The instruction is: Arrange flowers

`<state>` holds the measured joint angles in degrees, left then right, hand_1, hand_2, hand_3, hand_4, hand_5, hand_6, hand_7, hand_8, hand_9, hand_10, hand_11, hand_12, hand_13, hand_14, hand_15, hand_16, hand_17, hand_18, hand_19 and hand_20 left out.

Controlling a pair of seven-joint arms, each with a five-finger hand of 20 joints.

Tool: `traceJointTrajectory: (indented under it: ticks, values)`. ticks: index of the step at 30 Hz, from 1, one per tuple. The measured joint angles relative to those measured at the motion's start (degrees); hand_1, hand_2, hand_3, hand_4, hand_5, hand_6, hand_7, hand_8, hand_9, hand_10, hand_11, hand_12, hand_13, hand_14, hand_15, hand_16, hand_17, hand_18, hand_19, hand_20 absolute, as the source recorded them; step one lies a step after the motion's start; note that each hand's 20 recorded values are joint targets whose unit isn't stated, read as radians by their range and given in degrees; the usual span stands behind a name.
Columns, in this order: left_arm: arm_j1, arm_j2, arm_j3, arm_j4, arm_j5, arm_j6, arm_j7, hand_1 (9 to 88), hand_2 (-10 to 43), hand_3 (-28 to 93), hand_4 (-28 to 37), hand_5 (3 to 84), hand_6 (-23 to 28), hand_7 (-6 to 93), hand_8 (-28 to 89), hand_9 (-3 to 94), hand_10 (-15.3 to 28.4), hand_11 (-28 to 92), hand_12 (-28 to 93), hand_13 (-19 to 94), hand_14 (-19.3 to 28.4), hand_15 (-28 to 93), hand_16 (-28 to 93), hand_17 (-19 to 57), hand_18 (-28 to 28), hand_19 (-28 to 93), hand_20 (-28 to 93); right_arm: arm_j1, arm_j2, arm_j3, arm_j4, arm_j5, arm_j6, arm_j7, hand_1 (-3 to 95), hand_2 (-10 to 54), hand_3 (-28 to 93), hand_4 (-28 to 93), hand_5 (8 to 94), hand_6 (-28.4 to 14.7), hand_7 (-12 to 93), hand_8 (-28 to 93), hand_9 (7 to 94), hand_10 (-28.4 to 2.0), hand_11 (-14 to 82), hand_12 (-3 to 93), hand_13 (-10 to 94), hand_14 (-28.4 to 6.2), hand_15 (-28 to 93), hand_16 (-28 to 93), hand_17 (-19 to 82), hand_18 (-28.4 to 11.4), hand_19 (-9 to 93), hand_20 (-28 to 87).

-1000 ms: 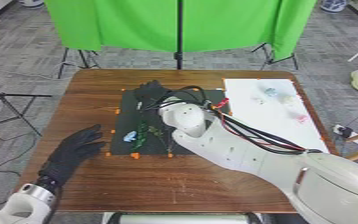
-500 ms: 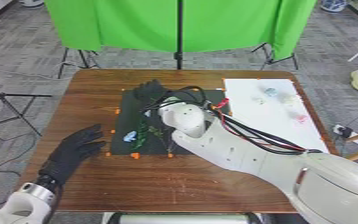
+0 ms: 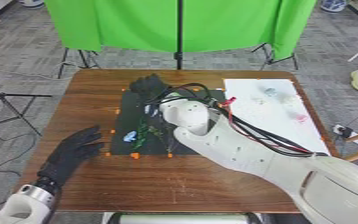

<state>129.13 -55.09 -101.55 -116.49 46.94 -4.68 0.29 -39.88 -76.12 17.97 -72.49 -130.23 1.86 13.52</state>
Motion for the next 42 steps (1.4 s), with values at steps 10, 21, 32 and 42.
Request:
traceJointTrajectory:
  ticks: [10,21,32,42]
  values:
    - [1.69,-1.64,-1.38,-0.72,0.04,-0.23,-0.02,24.0,0.3,70,-28.3,30.8,5.1,17.2,-10,26.1,11.4,22,14,21,13.6,47,-4,-11.5,20.8,52,3,-1.83,5.24,6.58,-8.63,-3.72,-8.49,0.26,21.8,-9.4,89,-28,32.8,-3.5,30,-19,34.3,-11.2,32.0,17.9,40,-7.2,46,11,18,-16.2,67,32]
    - [2.09,-2.95,-2.13,-0.91,0.06,-0.81,-0.28,24.0,0.4,70,-28.3,30.8,5.0,17.2,-10,26.2,11.4,22,14,21,13.5,47,-4,-11.5,20.8,52,3,-12.35,21.17,20.93,-21.48,-0.06,-5.23,4.0,17.8,-9.5,88,-28,24.1,-5.5,24,-15,23.6,-13.5,18.2,20.9,24,-11.8,30,16,11,-18.6,58,25]
    - [3.48,-3.19,-3.29,-1.46,0.07,-0.98,-0.36,24.1,0.3,70,-28.3,30.8,5.1,17.2,-10,26.2,11.4,22,14,21,13.4,46,-4,-11.5,20.8,52,3,-32.18,41.47,41.14,-26.9,5.2,-1.93,13.4,19.5,-9.5,88,-28,26.1,-5.7,24,-15,27.2,-12.8,19.7,21.2,28,-10.0,28,18,12,-18.4,57,23]
    - [3.67,-3.35,-3.51,-1.5,0.1,-1.11,-0.35,24.1,0.4,70,-28.3,30.9,5.1,17.2,-10,26.3,11.4,22,14,21,13.5,46,-4,-11.6,20.8,52,3,-48.88,48.28,55.54,-25.48,4.04,1.65,16.93,25.0,-9.5,89,-28,34.2,-4.8,32,-20,36.5,-10.1,34.4,18.1,41,-5.8,46,13,18,-15.9,63,24]
